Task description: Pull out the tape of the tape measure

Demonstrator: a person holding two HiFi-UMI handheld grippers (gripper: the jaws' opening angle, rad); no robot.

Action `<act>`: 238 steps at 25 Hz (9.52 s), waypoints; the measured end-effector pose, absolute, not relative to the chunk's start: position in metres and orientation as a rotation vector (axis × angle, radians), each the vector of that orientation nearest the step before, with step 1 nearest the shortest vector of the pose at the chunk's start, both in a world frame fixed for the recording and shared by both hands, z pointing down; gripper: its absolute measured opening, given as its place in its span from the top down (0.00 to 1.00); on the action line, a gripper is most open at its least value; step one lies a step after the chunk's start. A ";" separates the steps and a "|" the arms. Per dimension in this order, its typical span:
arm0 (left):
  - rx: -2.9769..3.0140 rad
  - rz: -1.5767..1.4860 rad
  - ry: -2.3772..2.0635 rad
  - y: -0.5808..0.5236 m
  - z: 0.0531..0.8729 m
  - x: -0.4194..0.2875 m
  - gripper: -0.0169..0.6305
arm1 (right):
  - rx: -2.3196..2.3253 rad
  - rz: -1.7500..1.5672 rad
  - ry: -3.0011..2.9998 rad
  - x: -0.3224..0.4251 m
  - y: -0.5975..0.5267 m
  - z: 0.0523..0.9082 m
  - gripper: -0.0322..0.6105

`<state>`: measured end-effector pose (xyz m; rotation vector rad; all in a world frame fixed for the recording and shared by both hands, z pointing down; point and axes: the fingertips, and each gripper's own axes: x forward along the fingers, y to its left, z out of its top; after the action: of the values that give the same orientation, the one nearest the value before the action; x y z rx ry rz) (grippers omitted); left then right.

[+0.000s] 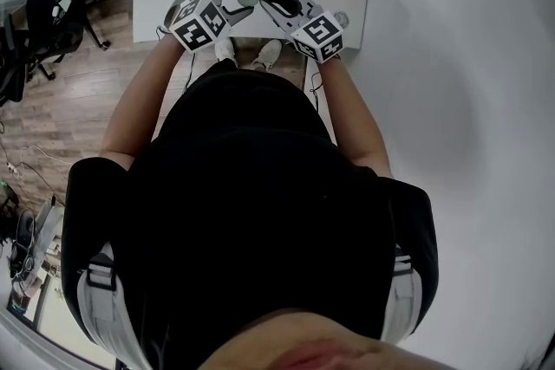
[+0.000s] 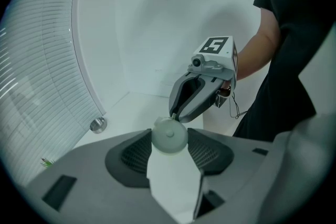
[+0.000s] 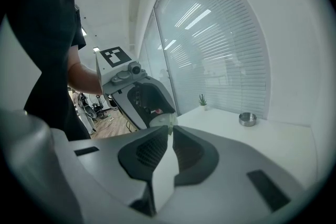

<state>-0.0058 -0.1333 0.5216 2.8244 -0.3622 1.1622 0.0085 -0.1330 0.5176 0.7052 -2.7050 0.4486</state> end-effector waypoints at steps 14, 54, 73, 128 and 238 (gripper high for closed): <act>2.781 1.189 -0.398 -0.140 0.525 -0.014 0.63 | 0.722 0.409 -2.690 0.010 -0.138 0.521 0.94; 2.742 1.207 -0.540 -0.171 0.528 -0.047 0.63 | 0.980 0.453 -2.642 0.090 -0.160 0.517 0.94; 2.726 1.183 -0.614 -0.181 0.525 -0.059 0.63 | 1.077 0.419 -2.596 0.123 -0.165 0.513 0.94; 2.619 1.172 -0.719 -0.180 0.572 -0.086 0.63 | 1.314 0.533 -2.445 0.198 -0.155 0.544 0.93; 2.498 1.071 -0.817 -0.179 0.689 -0.116 0.49 | 1.145 0.914 -2.061 0.164 -0.141 0.714 0.77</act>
<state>-0.1158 -0.1793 0.6895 2.4980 -0.8165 1.0710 0.1641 -0.1415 0.7140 1.1447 -2.0614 0.9138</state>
